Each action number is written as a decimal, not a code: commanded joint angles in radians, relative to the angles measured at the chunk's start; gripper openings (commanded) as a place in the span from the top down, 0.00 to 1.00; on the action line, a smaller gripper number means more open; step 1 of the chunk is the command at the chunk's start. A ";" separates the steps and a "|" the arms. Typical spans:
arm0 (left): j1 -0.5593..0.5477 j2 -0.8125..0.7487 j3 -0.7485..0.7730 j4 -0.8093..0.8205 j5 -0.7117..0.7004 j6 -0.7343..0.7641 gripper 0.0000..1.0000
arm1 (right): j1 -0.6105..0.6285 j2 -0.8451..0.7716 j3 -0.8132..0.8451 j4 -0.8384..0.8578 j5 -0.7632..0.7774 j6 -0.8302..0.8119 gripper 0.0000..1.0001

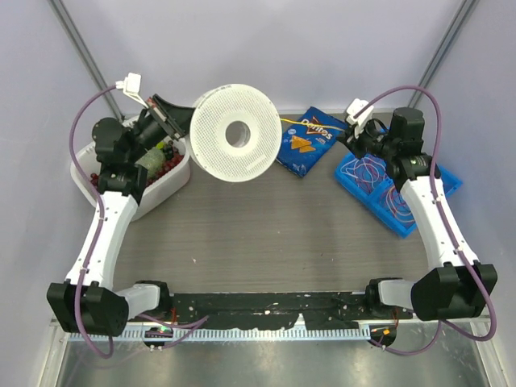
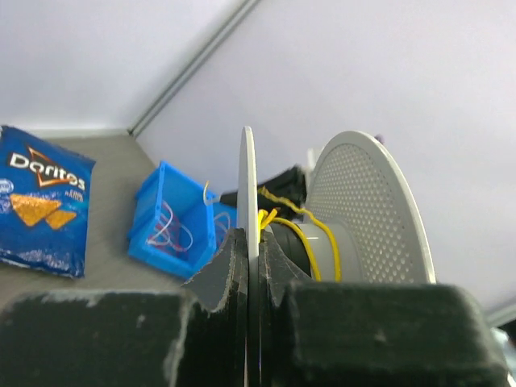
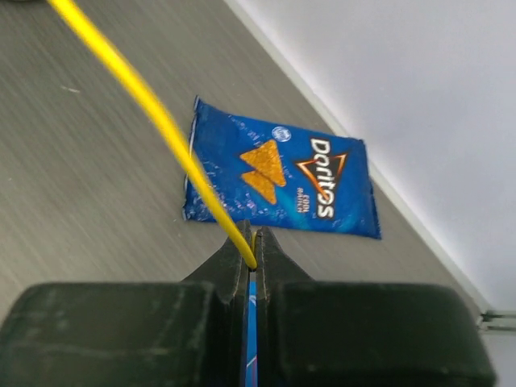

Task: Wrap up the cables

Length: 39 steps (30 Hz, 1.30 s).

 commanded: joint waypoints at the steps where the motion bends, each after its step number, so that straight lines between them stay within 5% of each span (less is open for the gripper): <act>1: 0.069 0.014 0.080 0.182 -0.046 -0.170 1.00 | -0.017 -0.005 -0.027 -0.021 -0.043 0.011 0.99; 19: 0.185 0.072 0.251 0.213 -0.149 -0.257 1.00 | 0.036 -0.014 -0.144 -0.152 -0.144 0.002 0.99; 28: 0.184 0.051 0.271 0.214 -0.129 -0.241 1.00 | 0.179 -0.030 -0.185 0.021 -0.135 0.160 0.99; 30: 0.184 0.051 0.285 0.205 -0.132 -0.225 1.00 | 0.182 -0.028 -0.187 0.067 -0.138 0.197 0.94; 35: 0.184 0.055 0.324 0.204 -0.132 -0.222 1.00 | 0.184 -0.037 -0.202 0.143 -0.141 0.274 0.43; 39: 0.184 0.061 0.351 0.196 -0.138 -0.224 1.00 | 0.184 -0.068 -0.239 0.228 -0.157 0.300 0.35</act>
